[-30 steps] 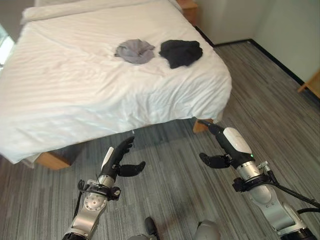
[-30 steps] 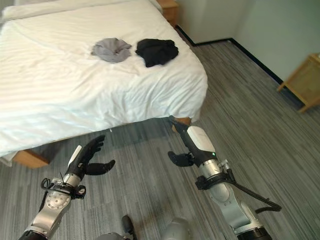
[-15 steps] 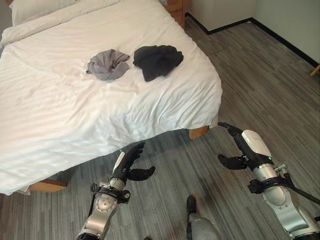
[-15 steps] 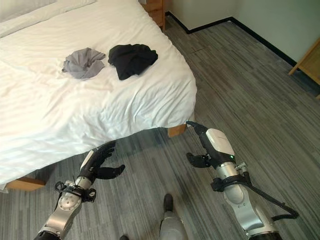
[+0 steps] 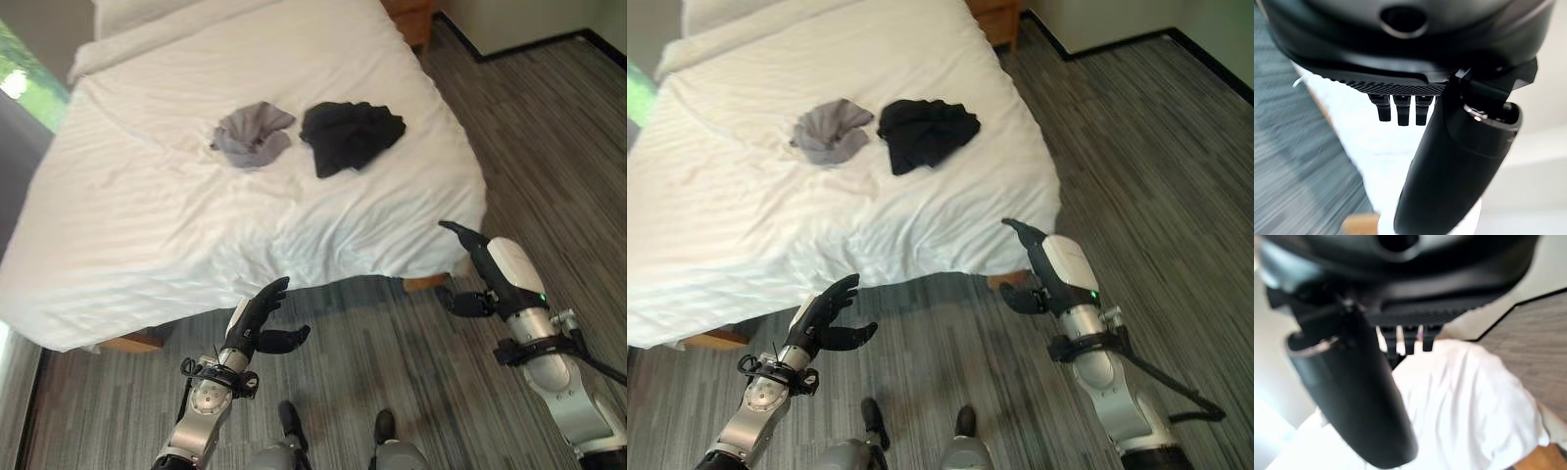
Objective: Pick up bed clothes into laundry basket.
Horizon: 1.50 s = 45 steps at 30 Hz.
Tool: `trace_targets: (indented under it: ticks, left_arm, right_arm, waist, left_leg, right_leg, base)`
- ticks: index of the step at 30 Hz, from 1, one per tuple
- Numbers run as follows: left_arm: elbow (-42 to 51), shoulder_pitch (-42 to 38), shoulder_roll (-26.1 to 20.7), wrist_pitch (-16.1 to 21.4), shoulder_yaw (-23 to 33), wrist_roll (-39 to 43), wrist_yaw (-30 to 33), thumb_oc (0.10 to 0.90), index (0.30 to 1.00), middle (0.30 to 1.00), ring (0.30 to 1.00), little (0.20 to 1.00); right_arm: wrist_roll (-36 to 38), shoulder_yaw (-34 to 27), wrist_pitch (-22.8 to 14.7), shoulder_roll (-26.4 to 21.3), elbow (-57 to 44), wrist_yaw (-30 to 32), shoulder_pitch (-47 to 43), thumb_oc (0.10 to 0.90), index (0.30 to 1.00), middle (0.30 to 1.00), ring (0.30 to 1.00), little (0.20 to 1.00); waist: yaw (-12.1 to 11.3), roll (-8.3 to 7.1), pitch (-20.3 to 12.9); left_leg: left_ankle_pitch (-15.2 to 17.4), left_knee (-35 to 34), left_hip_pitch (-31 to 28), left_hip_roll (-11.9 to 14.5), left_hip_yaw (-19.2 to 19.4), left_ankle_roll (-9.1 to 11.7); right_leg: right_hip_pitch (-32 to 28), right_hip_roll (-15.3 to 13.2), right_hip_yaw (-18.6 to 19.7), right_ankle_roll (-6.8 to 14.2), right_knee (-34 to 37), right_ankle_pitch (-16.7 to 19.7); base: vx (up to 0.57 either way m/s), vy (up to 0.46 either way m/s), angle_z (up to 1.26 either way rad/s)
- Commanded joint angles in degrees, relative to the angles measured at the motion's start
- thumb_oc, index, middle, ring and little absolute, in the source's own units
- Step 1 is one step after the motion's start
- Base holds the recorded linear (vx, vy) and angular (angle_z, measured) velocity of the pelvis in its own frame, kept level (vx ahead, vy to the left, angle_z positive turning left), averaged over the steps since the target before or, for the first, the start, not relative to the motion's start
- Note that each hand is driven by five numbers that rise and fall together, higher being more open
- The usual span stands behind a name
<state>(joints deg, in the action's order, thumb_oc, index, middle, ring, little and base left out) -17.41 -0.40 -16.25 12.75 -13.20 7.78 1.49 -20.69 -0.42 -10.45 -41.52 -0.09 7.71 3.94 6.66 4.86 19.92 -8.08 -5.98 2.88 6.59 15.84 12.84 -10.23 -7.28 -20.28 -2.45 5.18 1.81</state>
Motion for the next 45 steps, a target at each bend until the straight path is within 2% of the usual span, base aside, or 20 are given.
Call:
trace_targets:
  ticks: [1,5,9,11,14,15,17,19,21,23,24,26,28,29,30,33,35,36,40,45]
  left_arm:
    - [10.15,2.22,-1.25,6.43,5.28,-2.66,5.93,0.800,0.900,0.900,0.900,0.900]
    - [10.56,3.39,-0.79,5.91,7.86,-5.08,9.22,0.800,0.900,0.900,0.900,0.900]
    - [9.95,3.77,-0.56,5.65,9.77,-5.76,11.56,0.800,0.900,0.900,0.900,0.900]
    - [9.71,2.92,-0.45,5.53,10.41,-4.75,12.87,0.800,0.900,0.900,0.900,0.900]
    - [12.15,3.38,-1.75,5.80,11.34,-4.51,12.39,0.800,0.900,0.900,0.900,0.900]
    - [12.25,3.45,-1.80,5.75,11.35,-4.49,12.35,0.800,0.900,0.900,0.900,0.900]
    - [13.01,3.70,-2.07,5.72,11.79,-3.56,11.77,0.800,0.900,0.900,0.900,0.900]
    - [13.59,3.70,-2.40,5.50,12.03,-3.26,11.34,0.800,0.900,0.900,0.900,0.900]
    - [13.96,3.21,-3.39,5.39,12.17,-2.36,11.79,0.800,0.900,0.900,0.900,0.900]
    - [13.59,2.50,-3.89,5.12,12.74,-1.64,11.65,0.800,0.900,0.900,0.900,0.900]
    - [13.17,2.06,-3.84,5.22,12.90,-1.00,11.53,0.800,0.900,0.900,0.900,0.900]
    - [12.87,1.42,-3.93,5.28,13.05,-0.24,10.54,0.800,0.900,0.900,0.900,0.900]
    - [12.48,0.88,-4.05,5.55,12.69,-0.16,9.50,0.800,0.900,0.900,0.900,0.900]
    - [12.10,0.68,-4.41,5.75,12.32,-0.52,9.73,0.800,0.900,0.900,0.900,0.900]
    - [11.58,0.23,-4.24,5.40,12.64,-0.17,9.32,0.800,0.900,0.900,0.900,0.900]
    - [11.34,0.11,-3.50,5.07,12.58,0.08,8.76,0.800,0.900,0.900,0.900,0.900]
    - [11.32,0.76,-3.11,4.82,12.99,-0.51,7.88,0.800,0.900,0.900,0.900,0.900]
    - [-42.99,-12.62,3.86,-3.62,-3.51,0.54,5.32,0.800,0.900,0.900,0.900,0.900]
    - [-33.07,-13.00,0.99,-3.25,-2.81,-1.82,6.97,0.800,0.900,0.900,0.900,0.900]
    - [-20.22,-16.89,-3.60,-3.69,-1.17,-8.28,9.73,0.800,0.900,0.900,0.900,0.900]
  right_arm:
    - [-0.18,-3.38,-2.67,-1.96,-4.75,4.01,-0.60,0.800,0.900,0.900,0.900,0.900]
    - [-1.95,-3.85,-1.49,-0.01,-5.22,4.96,0.57,0.800,0.900,0.900,0.900,0.900]
    - [-2.90,-5.50,-1.38,1.43,-6.26,5.67,2.65,0.800,0.900,0.900,0.900,0.900]
    - [-2.99,-5.79,-0.69,2.55,-5.65,6.40,2.68,0.800,0.900,0.900,0.900,0.900]
    - [-4.62,-6.45,0.42,2.80,-5.37,7.49,1.39,0.800,0.900,0.900,0.900,0.900]
    - [-4.68,-6.44,0.44,2.85,-5.37,7.51,1.42,0.800,0.900,0.900,0.900,0.900]
    - [-6.72,-6.98,0.93,2.33,-4.85,8.09,0.79,0.800,0.900,0.900,0.900,0.900]
    - [-7.10,-6.84,1.10,3.01,-4.54,7.93,-0.13,0.800,0.900,0.900,0.900,0.900]
    - [-6.74,-5.31,1.53,3.27,-3.81,7.97,-3.25,0.800,0.900,0.900,0.900,0.900]
    - [-5.73,-4.24,1.67,4.57,-3.59,7.68,-4.87,0.800,0.900,0.900,0.900,0.900]
    - [-5.04,-3.95,1.68,5.17,-3.68,7.63,-5.45,0.800,0.900,0.900,0.900,0.900]
    - [-2.67,-4.79,1.39,6.11,-4.36,6.50,-4.38,0.800,0.900,0.900,0.900,0.900]
    - [1.76,-6.17,0.01,7.48,-5.22,5.15,-2.08,0.800,0.900,0.900,0.900,0.900]
    - [2.64,-6.07,-0.51,7.38,-5.01,5.10,-1.08,0.800,0.900,0.900,0.900,0.900]
    - [3.57,-6.66,-0.05,7.69,-4.62,4.89,-0.30,0.800,0.900,0.900,0.900,0.900]
    - [3.96,-7.21,-0.29,8.07,-5.85,3.86,1.50,0.800,0.900,0.900,0.900,0.900]
    - [5.46,-8.47,-0.85,9.19,-6.43,3.13,3.25,0.800,0.900,0.900,0.900,0.900]
    - [38.15,14.75,2.76,29.50,59.12,-3.61,-7.95,0.800,0.900,0.900,0.900,0.900]
    - [25.55,16.93,3.26,23.11,47.05,-0.93,-9.69,0.800,0.900,0.900,0.900,0.900]
    - [6.95,18.72,2.80,10.09,30.99,0.17,-15.31,0.800,0.900,0.900,0.900,0.900]
  waist:
    - [-1.52,1.41,-4.32]
    - [-2.59,1.40,-4.94]
    - [-2.36,1.41,-7.06]
    - [-2.09,0.61,-8.21]
    - [-3.01,-1.55,-10.04]
    - [-3.13,-1.66,-10.16]
    - [-3.78,-2.99,-10.56]
    - [-4.00,-3.57,-10.46]
    - [-4.02,-3.80,-8.84]
    - [-4.33,-3.70,-7.91]
    - [-4.55,-3.42,-7.53]
    - [-3.83,-3.14,-6.97]
    - [-2.41,-3.28,-6.68]
    - [-1.83,-3.76,-6.87]
    - [-1.63,-3.93,-6.90]
    - [-1.68,-4.16,-7.68]
    - [-1.78,-4.11,-9.37]
    - [-1.84,-6.91,-11.35]
    - [-2.68,-7.33,-13.82]
    - [-3.16,-7.73,-15.58]
  left_leg:
    - [0.44,1.06,3.20,-0.73,0.86,-4.03]
    - [-2.55,3.40,1.35,0.02,2.67,-3.49]
    - [-2.66,0.98,-1.39,1.49,4.16,-4.14]
    - [-2.52,0.98,-1.63,1.73,5.51,-4.14]
    - [-0.54,1.03,-2.40,0.62,6.22,-5.94]
    - [-0.44,1.05,-2.37,0.49,6.36,-6.02]
    - [1.70,1.03,-2.96,-0.71,6.38,-7.37]
    - [4.04,0.98,-4.04,-1.61,6.18,-8.67]
    - [5.77,0.98,-5.27,-2.42,5.99,-10.22]
    - [6.81,0.98,-6.17,-2.03,6.61,-10.70]
    - [6.72,0.98,-6.33,-1.64,6.96,-10.58]
    - [7.09,0.98,-7.08,-1.38,6.20,-10.09]
    - [7.23,0.98,-7.51,-1.34,5.23,-9.87]
    - [8.15,0.98,-7.63,-1.81,4.49,-9.84]
    - [7.90,0.98,-7.69,-1.93,3.78,-9.91]
    - [8.01,0.98,-8.01,-2.33,3.73,-9.79]
    - [8.42,0.98,-8.60,-2.33,3.85,-9.70]
    - [9.99,0.98,-7.58,-3.99,-0.88,-10.34]
    - [10.49,0.98,-9.11,-4.25,-1.01,-10.37]
    - [10.81,0.98,-9.59,-4.36,-1.45,-10.39]
  right_leg:
    - [0.05,-2.08,10.71,7.50,-0.18,-7.12]
    - [-2.94,-0.66,12.44,6.37,-0.18,-9.20]
    - [-5.31,0.26,12.03,6.91,-0.18,-10.62]
    - [-6.21,-0.18,11.32,7.34,-0.18,-11.15]
    - [-7.05,-1.67,10.95,8.65,-0.47,-11.62]
    - [-6.94,-1.84,11.04,8.75,-0.52,-11.67]
    - [-6.01,-3.44,10.40,9.92,-4.89,-11.98]
    - [-2.48,-4.50,10.77,11.61,-11.86,-11.50]
    - [4.68,-5.94,12.07,14.35,-22.28,-6.49]
    - [9.72,-7.11,12.34,14.88,-27.18,-5.17]
    - [11.40,-7.40,11.93,14.52,-27.01,-4.87]
    - [12.62,-6.28,11.60,13.29,-23.89,-7.07]
    - [12.59,-2.71,14.17,11.33,-16.94,-8.09]
    - [11.26,-1.88,16.31,10.53,-13.75,-9.25]
    - [9.67,-1.94,17.34,10.58,-10.69,-8.60]
    - [7.95,-2.15,17.03,10.26,-8.50,-7.45]
    - [5.06,-2.41,14.64,10.40,-5.25,-6.66]
    - [9.28,5.34,20.83,9.30,-5.26,-3.82]
    - [6.82,4.97,19.76,9.22,-2.72,-3.29]
    - [5.64,4.29,18.06,9.58,-1.22,-3.07]
  base:
    - [0.27,-0.068,-0.06]
    - [0.29,-0.029,-0.35]
    - [0.33,0.013,-0.13]
    - [0.23,0.032,0.19]
    - [0.31,0.072,0.10]
    - [0.26,0.093,-0.01]
    - [0.18,0.087,0.04]
    - [0.11,0.101,0.06]
    - [0.02,0.088,-0.05]
    - [0.02,0.034,-0.16]
    - [0.06,-0.002,-0.17]
    - [0.07,-0.037,-0.13]
    - [0.06,-0.097,0.13]
    - [0.05,-0.093,0.60]
    - [0.06,-0.048,0.76]
    - [0.03,-0.047,0.42]
    - [0.10,-0.064,0.04]
    - [0.11,-0.056,0.05]
    - [0.08,-0.006,0.03]
    - [0.05,0.013,0.02]
